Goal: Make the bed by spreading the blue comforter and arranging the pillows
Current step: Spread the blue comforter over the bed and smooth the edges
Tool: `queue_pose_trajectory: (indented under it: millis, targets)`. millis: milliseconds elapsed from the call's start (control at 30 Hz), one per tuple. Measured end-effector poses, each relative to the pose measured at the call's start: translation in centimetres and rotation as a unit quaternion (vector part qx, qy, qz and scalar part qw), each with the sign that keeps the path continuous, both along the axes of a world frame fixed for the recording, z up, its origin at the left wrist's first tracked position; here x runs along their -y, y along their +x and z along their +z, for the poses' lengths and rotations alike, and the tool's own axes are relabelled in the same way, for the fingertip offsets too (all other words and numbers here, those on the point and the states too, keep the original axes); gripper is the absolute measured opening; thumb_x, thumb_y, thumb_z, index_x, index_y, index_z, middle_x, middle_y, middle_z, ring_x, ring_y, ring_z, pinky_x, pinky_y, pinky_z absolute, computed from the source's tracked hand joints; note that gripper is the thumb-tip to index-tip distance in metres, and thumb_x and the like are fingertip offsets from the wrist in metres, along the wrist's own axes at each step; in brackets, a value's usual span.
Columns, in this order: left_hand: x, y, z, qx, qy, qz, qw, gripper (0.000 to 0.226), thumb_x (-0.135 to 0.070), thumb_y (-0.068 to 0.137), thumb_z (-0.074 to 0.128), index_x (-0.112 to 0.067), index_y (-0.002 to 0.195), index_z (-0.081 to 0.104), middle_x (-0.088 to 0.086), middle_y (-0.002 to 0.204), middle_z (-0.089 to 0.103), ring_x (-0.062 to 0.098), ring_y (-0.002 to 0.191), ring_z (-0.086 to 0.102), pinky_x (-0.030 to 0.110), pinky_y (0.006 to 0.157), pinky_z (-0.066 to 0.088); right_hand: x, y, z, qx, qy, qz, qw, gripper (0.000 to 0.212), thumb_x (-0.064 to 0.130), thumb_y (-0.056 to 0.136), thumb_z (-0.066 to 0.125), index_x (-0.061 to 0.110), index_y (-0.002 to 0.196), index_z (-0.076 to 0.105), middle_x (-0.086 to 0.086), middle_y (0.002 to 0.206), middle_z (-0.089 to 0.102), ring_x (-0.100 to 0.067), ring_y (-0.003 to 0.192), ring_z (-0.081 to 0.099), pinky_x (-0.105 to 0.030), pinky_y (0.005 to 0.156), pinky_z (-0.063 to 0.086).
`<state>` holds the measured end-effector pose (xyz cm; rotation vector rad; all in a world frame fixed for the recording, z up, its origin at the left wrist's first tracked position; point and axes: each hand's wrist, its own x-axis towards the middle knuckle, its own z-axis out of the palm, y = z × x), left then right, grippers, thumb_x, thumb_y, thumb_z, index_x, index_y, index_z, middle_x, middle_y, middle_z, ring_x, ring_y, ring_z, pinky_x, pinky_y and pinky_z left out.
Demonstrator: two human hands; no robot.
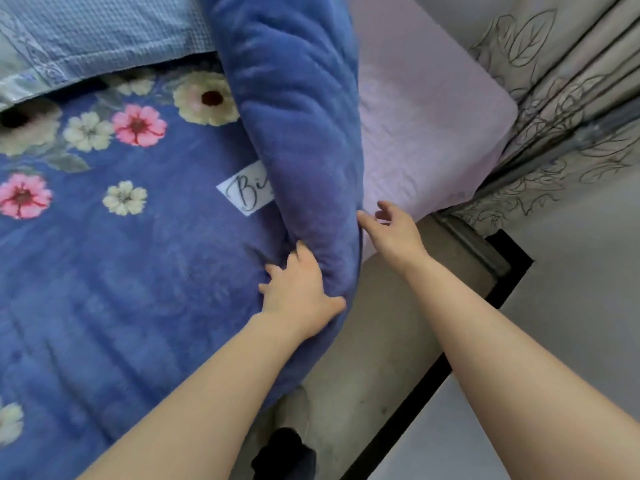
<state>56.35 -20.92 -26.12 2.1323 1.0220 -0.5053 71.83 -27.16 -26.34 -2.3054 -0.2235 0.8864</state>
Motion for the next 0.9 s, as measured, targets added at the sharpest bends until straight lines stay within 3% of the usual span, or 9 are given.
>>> queue_pose_trajectory:
  millis: [100,167,300,433,533,633,733,833,900]
  targets:
    - [-0.5,0.9,0.1,0.03,0.066,0.022,0.997,0.047,-0.029,0.076,0.059,-0.017,0.119,0.045,0.008,0.107,0.064,0.04,0.1,0.058,0.043,0.081,0.049,-1.4,1.8,0.3,-0.063,0.05,-0.032,0.996,0.074,0.019,0.082,0.07,0.008,0.147,0.036,-0.008,0.144,0.048,-0.02,0.128,0.049,-0.031,0.104,0.04]
    - [-2.7,0.5,0.8,0.066,0.026,0.049,0.996,0.011,-0.017,0.074,0.054,-0.019,0.084,0.052,0.004,0.078,0.064,0.038,0.084,0.058,0.034,0.065,0.041,-2.9,2.3,0.6,-0.095,0.085,-0.044,0.991,0.07,0.01,0.074,0.069,0.009,0.139,0.046,-0.008,0.131,0.058,-0.021,0.119,0.055,-0.028,0.092,0.047]
    - [-9.3,-2.1,2.6,0.045,-0.201,0.188,0.96,0.014,-0.002,0.032,0.05,-0.011,0.042,0.048,0.007,0.049,0.05,0.022,0.054,0.048,0.025,0.052,0.036,-6.7,2.0,1.7,-0.231,0.23,-0.078,0.942,0.057,0.021,0.058,0.069,0.015,0.115,0.062,0.005,0.095,0.071,-0.005,0.077,0.066,-0.016,0.052,0.047]
    - [-11.7,-5.3,3.9,0.07,-0.336,0.253,0.904,0.027,0.017,0.038,0.044,-0.005,0.022,0.047,0.009,0.033,0.052,0.015,0.032,0.053,0.014,0.036,0.041,-11.4,1.2,3.9,-0.251,0.241,-0.051,0.936,0.05,0.026,0.063,0.077,0.014,0.111,0.069,0.004,0.096,0.074,-0.012,0.083,0.068,-0.023,0.058,0.049]
    - [-12.9,-5.1,3.5,0.049,-0.265,0.244,0.932,0.023,0.007,0.049,0.043,-0.006,0.041,0.059,0.01,0.041,0.058,0.023,0.048,0.058,0.022,0.049,0.044,-15.0,1.0,6.2,-0.112,0.264,-0.008,0.958,0.031,0.014,0.063,0.073,0.01,0.093,0.069,0.0,0.082,0.071,-0.016,0.077,0.067,-0.031,0.067,0.055]
    - [-12.7,-3.8,4.3,0.193,-0.064,0.341,0.918,0.053,-0.009,0.06,0.05,-0.019,0.112,0.055,0.001,0.096,0.066,0.019,0.09,0.063,0.029,0.075,0.049,-18.2,0.1,7.5,0.077,0.206,0.171,0.96,0.02,0.041,0.067,0.069,0.024,0.077,0.063,0.003,0.085,0.065,-0.021,0.088,0.063,-0.042,0.083,0.054]
    - [-11.2,-1.8,6.6,0.311,-0.018,0.305,0.9,0.087,-0.037,0.06,0.064,-0.021,0.14,0.034,-0.003,0.139,0.039,0.01,0.132,0.037,0.025,0.106,0.033,-21.5,-1.0,9.4,-0.047,0.17,0.238,0.955,0.056,0.079,0.061,0.054,0.026,0.067,0.071,0.003,0.087,0.062,-0.017,0.094,0.056,-0.049,0.101,0.044]
    - [-12.5,0.5,4.6,0.209,0.057,0.28,0.935,0.082,-0.038,0.067,0.073,-0.01,0.136,0.036,0.01,0.133,0.042,0.022,0.125,0.04,0.023,0.094,0.033,-24.1,-1.5,11.3,-0.206,0.137,0.311,0.918,0.067,0.069,0.084,0.047,0.007,0.078,0.073,-0.001,0.077,0.071,-0.011,0.085,0.064,-0.03,0.093,0.045]
    - [-14.5,0.7,2.2,0.156,0.037,0.317,0.935,0.054,-0.028,0.073,0.069,-0.008,0.121,0.053,0.018,0.121,0.054,0.032,0.113,0.05,0.028,0.082,0.037,-25.3,-1.3,11.4,-0.178,0.125,0.304,0.927,0.062,0.064,0.086,0.05,0.007,0.083,0.075,-0.002,0.084,0.075,-0.01,0.088,0.066,-0.029,0.094,0.047]
